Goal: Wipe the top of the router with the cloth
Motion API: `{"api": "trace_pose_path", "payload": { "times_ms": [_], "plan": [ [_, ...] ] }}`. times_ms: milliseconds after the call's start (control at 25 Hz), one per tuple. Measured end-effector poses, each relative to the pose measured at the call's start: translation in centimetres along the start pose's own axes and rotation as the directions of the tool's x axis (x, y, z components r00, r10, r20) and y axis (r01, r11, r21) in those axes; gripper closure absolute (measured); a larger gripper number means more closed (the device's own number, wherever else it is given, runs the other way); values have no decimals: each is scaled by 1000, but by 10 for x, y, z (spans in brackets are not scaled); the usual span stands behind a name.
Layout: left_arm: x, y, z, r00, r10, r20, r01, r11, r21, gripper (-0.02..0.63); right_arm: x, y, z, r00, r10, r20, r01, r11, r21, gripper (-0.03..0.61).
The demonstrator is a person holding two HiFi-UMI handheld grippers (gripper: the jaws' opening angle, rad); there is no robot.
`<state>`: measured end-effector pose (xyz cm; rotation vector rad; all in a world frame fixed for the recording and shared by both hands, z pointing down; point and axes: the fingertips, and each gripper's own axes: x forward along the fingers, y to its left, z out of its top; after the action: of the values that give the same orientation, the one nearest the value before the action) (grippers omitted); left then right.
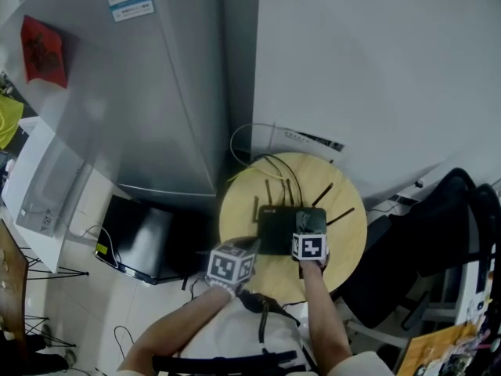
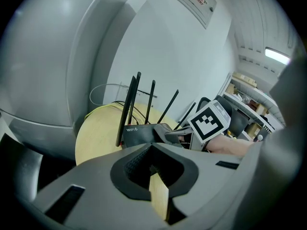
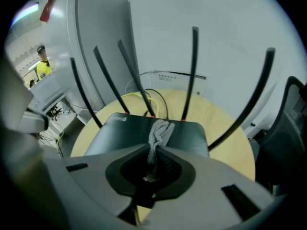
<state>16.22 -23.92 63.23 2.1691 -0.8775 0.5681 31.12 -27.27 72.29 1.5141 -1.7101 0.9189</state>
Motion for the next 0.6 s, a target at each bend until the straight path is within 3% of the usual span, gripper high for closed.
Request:
{"api": "trace_pose_path", "payload": {
  "times_ms": [600],
  "plan": [
    [-17,16,-15,999,35,8,-34,998,-51,615,5,117,9,974,222,-51,-226,966,-126,541]
  ]
}}
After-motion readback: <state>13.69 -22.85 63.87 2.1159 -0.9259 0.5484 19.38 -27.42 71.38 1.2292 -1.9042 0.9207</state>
